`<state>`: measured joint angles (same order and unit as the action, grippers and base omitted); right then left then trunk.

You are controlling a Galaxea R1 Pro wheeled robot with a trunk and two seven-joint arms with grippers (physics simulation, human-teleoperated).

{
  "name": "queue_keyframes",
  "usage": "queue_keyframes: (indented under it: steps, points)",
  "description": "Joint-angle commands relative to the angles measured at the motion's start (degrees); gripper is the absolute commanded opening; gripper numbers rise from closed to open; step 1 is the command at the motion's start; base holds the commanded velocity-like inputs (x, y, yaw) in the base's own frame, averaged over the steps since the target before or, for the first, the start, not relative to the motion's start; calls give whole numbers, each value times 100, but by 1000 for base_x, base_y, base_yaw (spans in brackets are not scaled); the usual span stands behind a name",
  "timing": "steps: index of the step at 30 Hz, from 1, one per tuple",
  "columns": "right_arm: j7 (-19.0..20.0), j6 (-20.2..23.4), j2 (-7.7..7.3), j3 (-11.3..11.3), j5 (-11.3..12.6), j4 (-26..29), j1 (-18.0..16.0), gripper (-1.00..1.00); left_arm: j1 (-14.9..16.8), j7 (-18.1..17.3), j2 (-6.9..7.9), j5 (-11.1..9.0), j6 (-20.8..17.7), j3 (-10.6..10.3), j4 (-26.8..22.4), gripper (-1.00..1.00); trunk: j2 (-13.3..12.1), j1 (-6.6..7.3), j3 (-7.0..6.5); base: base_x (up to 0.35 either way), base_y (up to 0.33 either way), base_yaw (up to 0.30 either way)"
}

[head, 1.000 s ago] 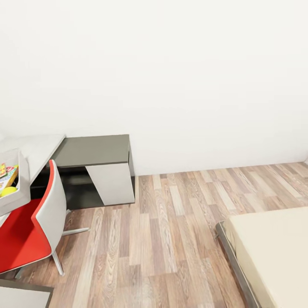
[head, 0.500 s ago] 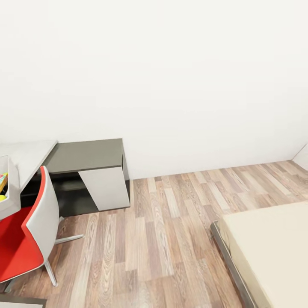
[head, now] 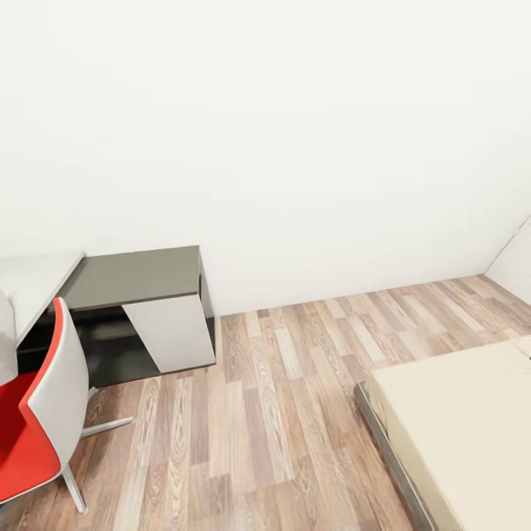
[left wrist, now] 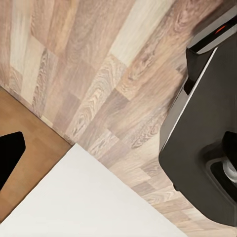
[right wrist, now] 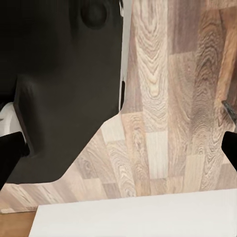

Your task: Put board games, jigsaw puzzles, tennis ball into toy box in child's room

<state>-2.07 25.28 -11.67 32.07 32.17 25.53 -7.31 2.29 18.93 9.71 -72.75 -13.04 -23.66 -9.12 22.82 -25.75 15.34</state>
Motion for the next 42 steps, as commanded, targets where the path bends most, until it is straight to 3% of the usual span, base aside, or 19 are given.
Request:
queue_keyframes:
  steps: [1,9,12,20,42]
  points:
    - [-22,16,1,36,14,13,-3,100,-1,41,5,-29,-23,-33,-20,100,10,-3,1,0,0,-124]
    - [-22,-3,105,36,-281,9,22,100,-1,41,5,-29,-23,-33,-20,100,10,-3,-75,0,0,-117]
    - [-22,5,166,36,-537,7,58,100,-1,41,5,-29,-23,-33,-20,100,10,-3,-98,0,0,-86]
    - [-23,22,245,36,-859,5,95,100,-1,41,5,-29,-23,-33,-20,100,10,-3,-126,0,0,-40]
    - [-61,-19,303,28,-978,-40,112,100,-1,41,5,-29,-23,-33,-20,100,10,-3,-257,0,0,-5]
